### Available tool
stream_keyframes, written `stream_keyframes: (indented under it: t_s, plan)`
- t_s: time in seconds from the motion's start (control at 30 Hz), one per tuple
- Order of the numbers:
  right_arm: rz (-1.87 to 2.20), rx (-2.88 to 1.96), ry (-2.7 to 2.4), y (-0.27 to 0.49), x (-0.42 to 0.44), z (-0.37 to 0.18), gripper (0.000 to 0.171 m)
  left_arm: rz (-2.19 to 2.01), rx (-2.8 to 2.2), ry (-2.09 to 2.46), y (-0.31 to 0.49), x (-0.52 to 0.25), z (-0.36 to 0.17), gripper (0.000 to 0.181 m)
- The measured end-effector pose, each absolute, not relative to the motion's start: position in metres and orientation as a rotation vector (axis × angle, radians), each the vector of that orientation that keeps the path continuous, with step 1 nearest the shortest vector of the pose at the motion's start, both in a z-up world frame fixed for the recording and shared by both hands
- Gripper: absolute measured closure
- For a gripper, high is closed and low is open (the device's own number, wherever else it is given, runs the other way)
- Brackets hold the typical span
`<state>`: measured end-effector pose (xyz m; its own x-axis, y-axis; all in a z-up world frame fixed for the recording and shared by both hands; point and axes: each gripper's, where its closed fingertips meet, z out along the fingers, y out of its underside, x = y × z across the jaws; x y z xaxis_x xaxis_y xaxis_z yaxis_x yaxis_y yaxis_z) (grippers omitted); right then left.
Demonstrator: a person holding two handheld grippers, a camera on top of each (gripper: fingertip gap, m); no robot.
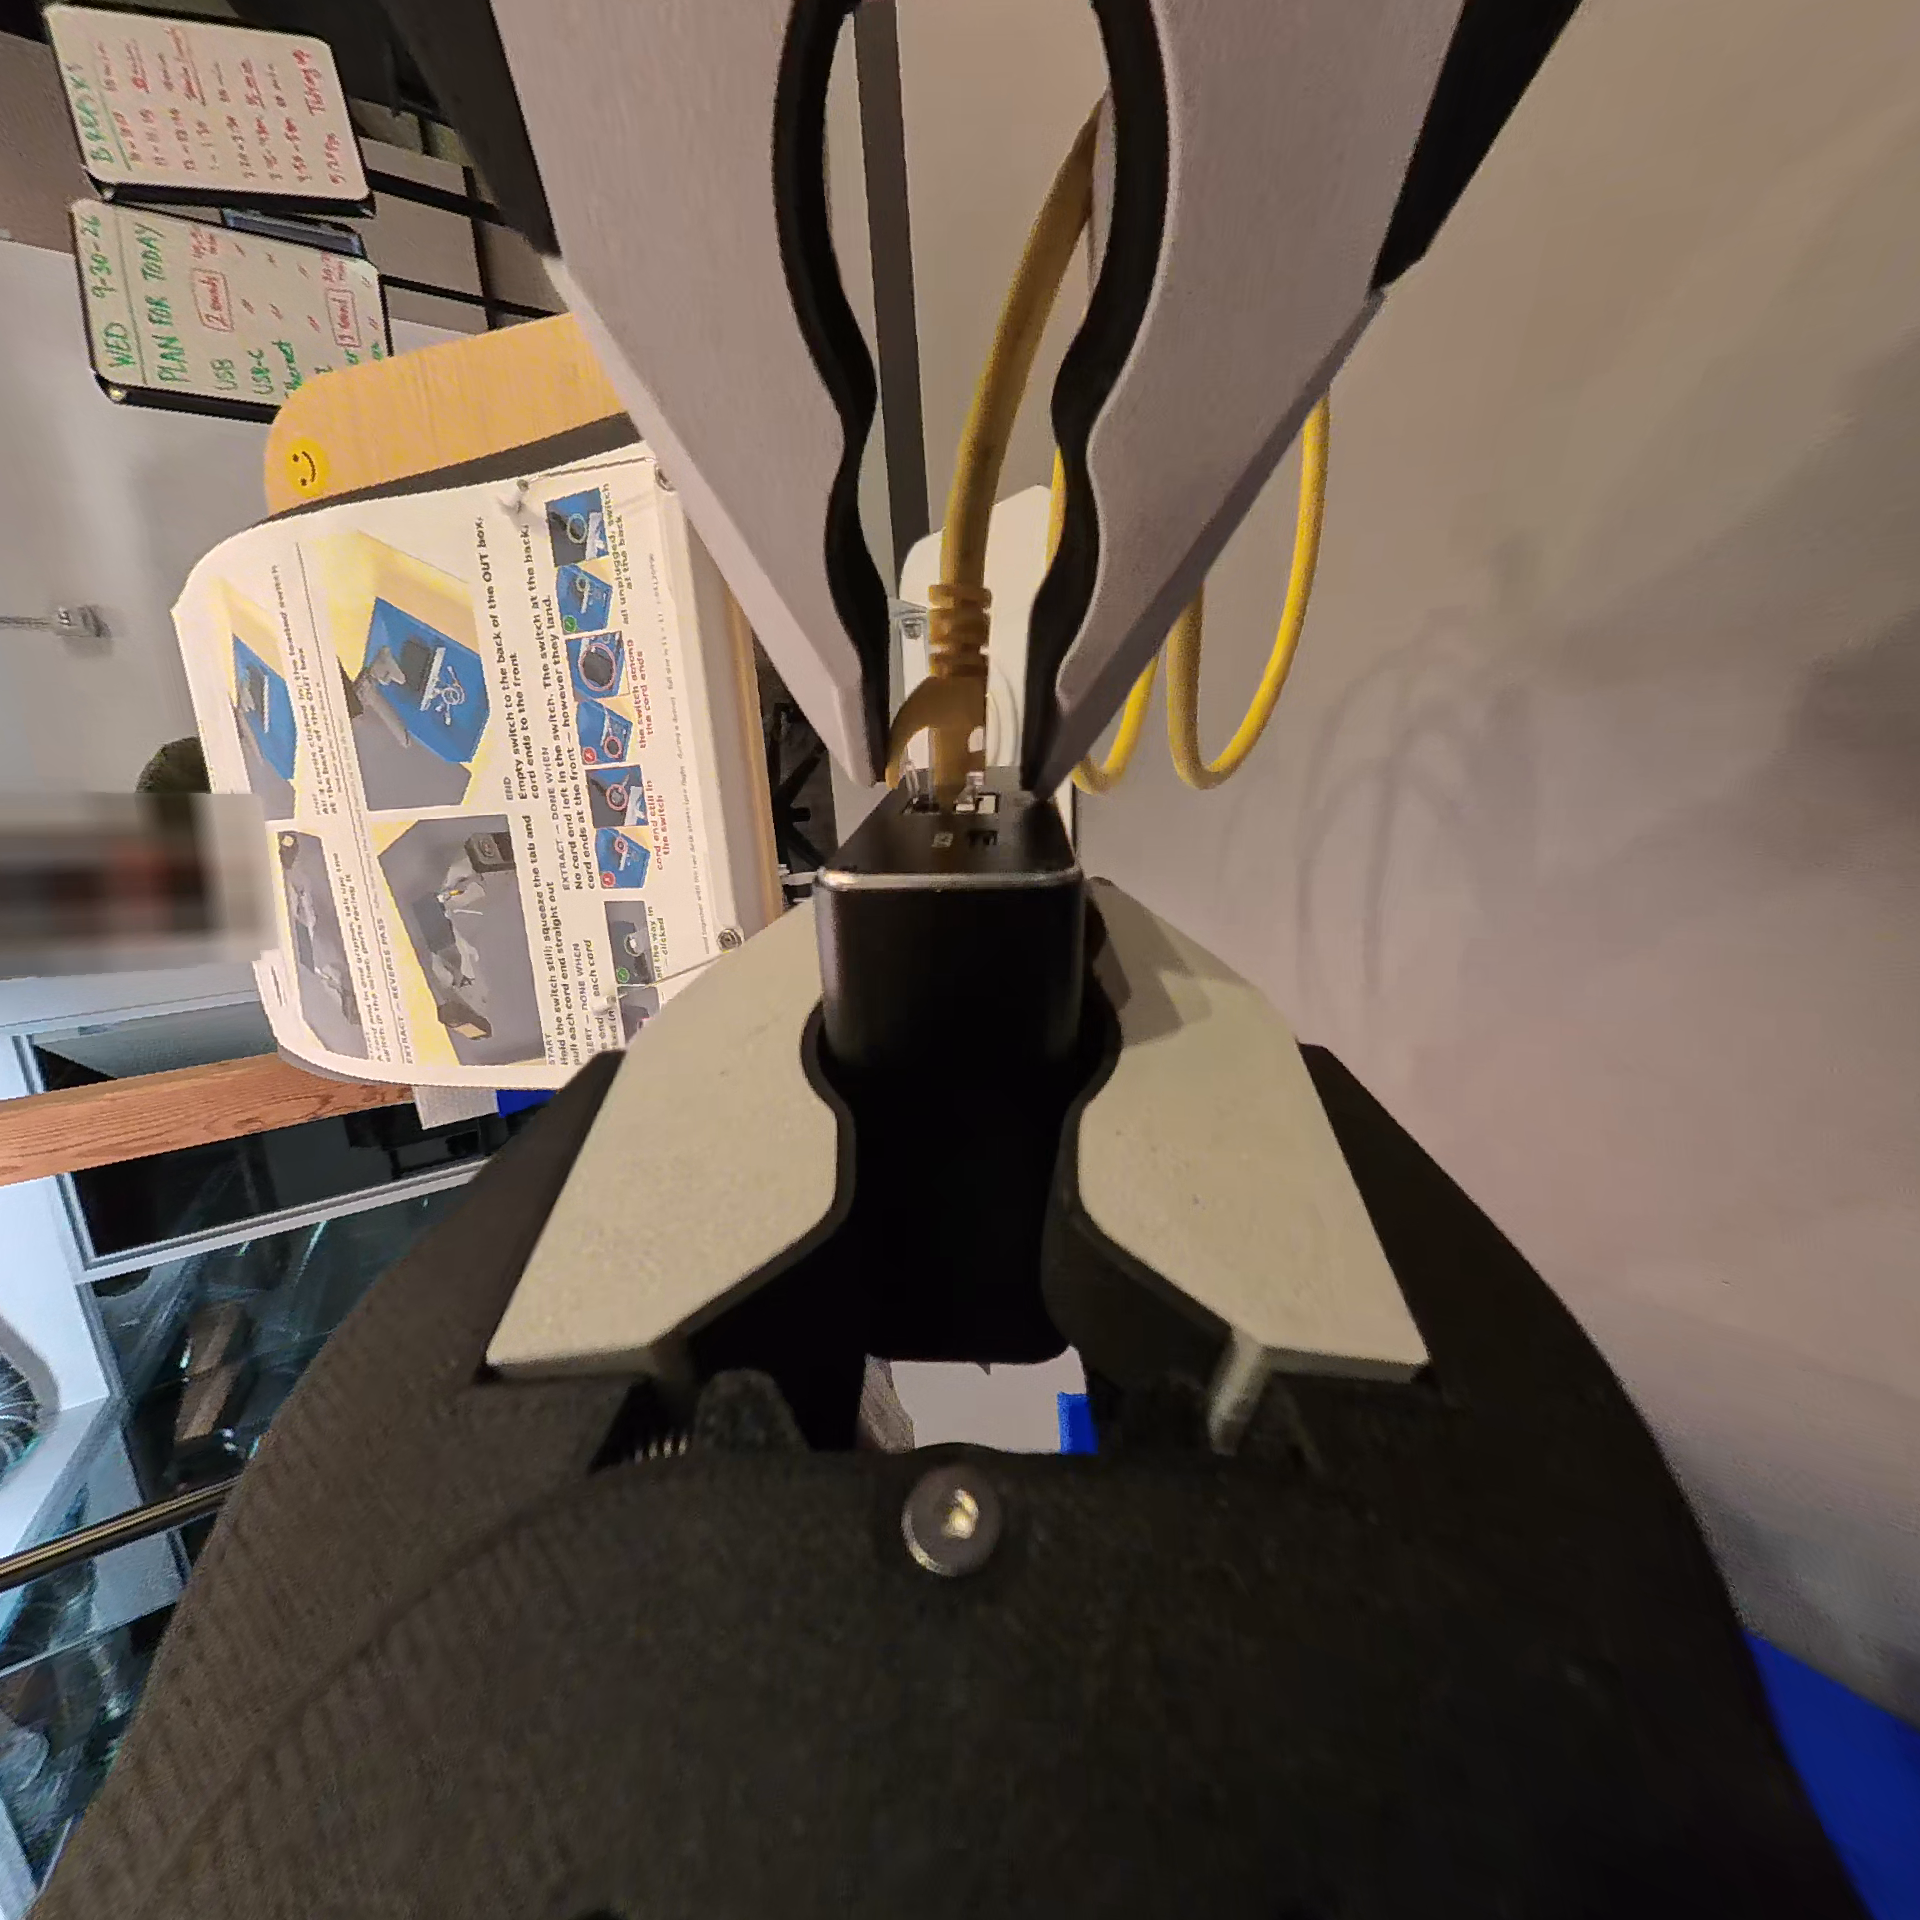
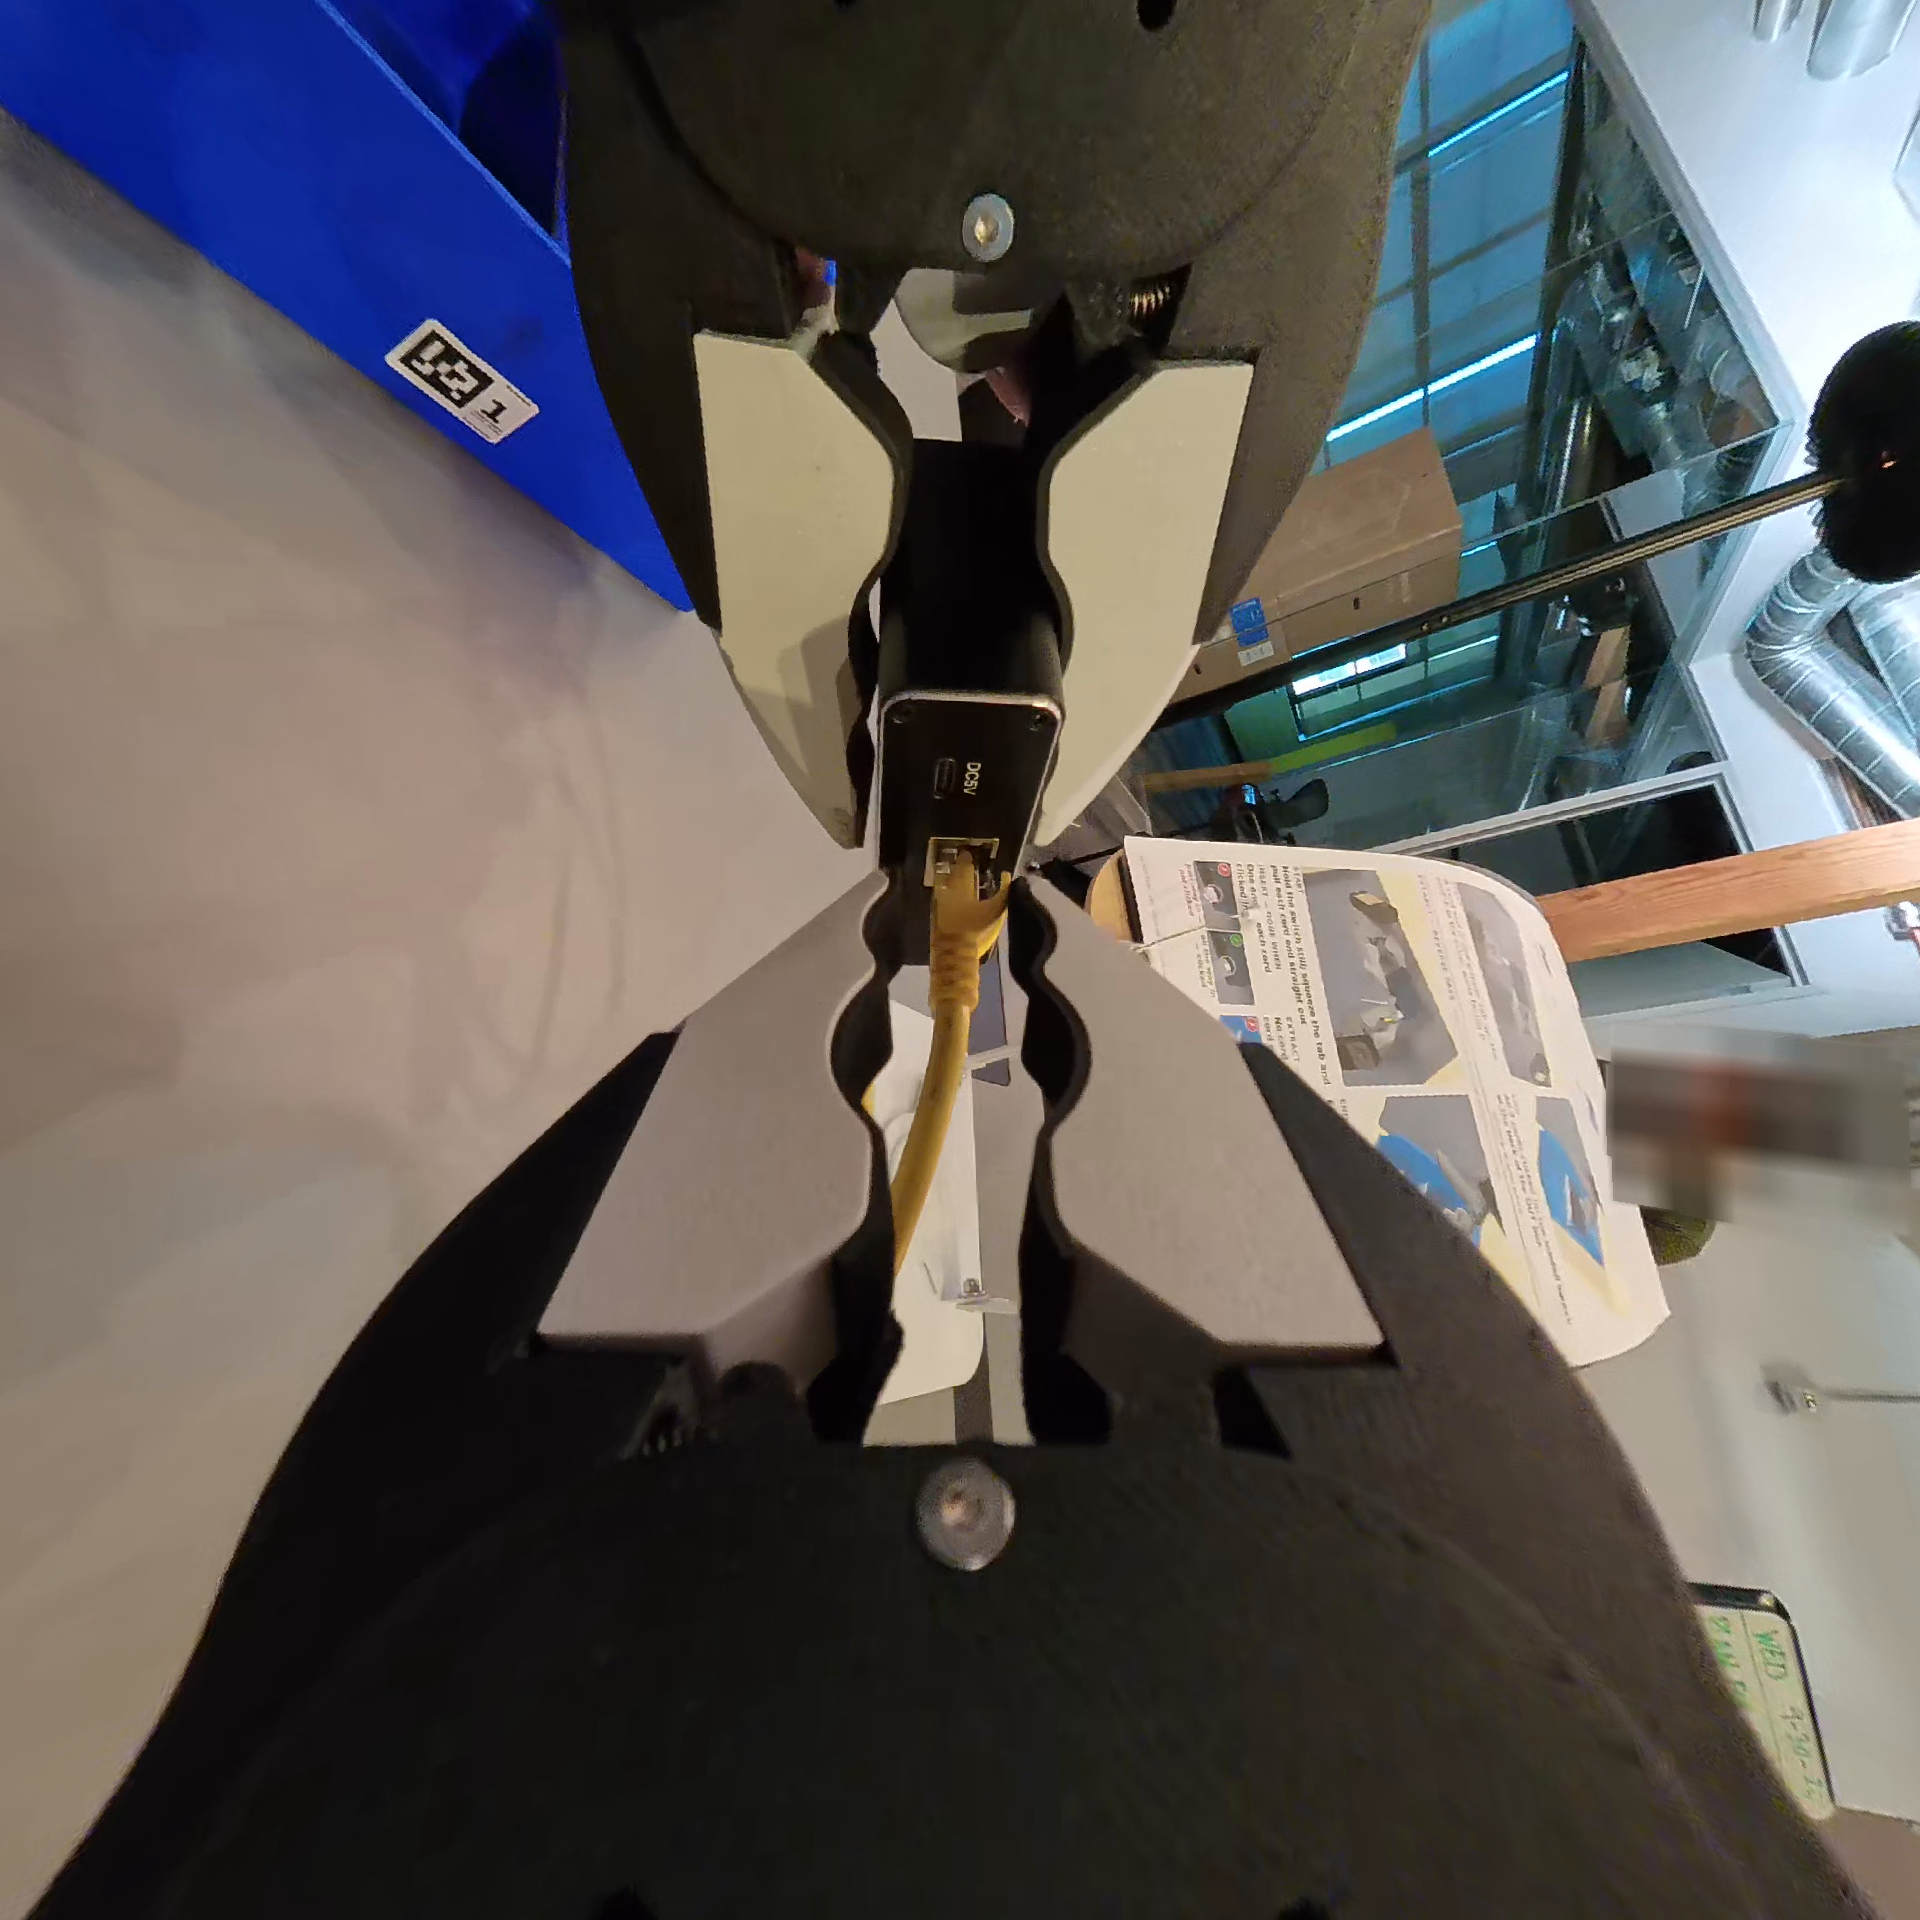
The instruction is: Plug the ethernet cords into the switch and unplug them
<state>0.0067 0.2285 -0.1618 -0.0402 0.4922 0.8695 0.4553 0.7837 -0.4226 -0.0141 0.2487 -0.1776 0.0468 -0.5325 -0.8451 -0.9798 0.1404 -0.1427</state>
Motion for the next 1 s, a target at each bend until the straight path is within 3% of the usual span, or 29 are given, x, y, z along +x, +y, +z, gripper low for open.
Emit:
stream_keyframes:
  t_s: [0.03,0.73,1.0]
  plan:
    - [0.035,-0.76,-1.663,0.229,0.007,-0.161,0.159,0.676,-1.505,1.6,0.248,-0.013,-0.178,0.145]
    - [-0.05,-0.747,-2.016,0.224,0.017,-0.182,0.163,0.5,-1.527,1.699,0.243,0.0,-0.198,0.145]
    - [-0.014,-0.777,-1.872,0.23,0.012,-0.163,0.161,0.481,-1.529,1.632,0.247,-0.002,-0.18,0.144]
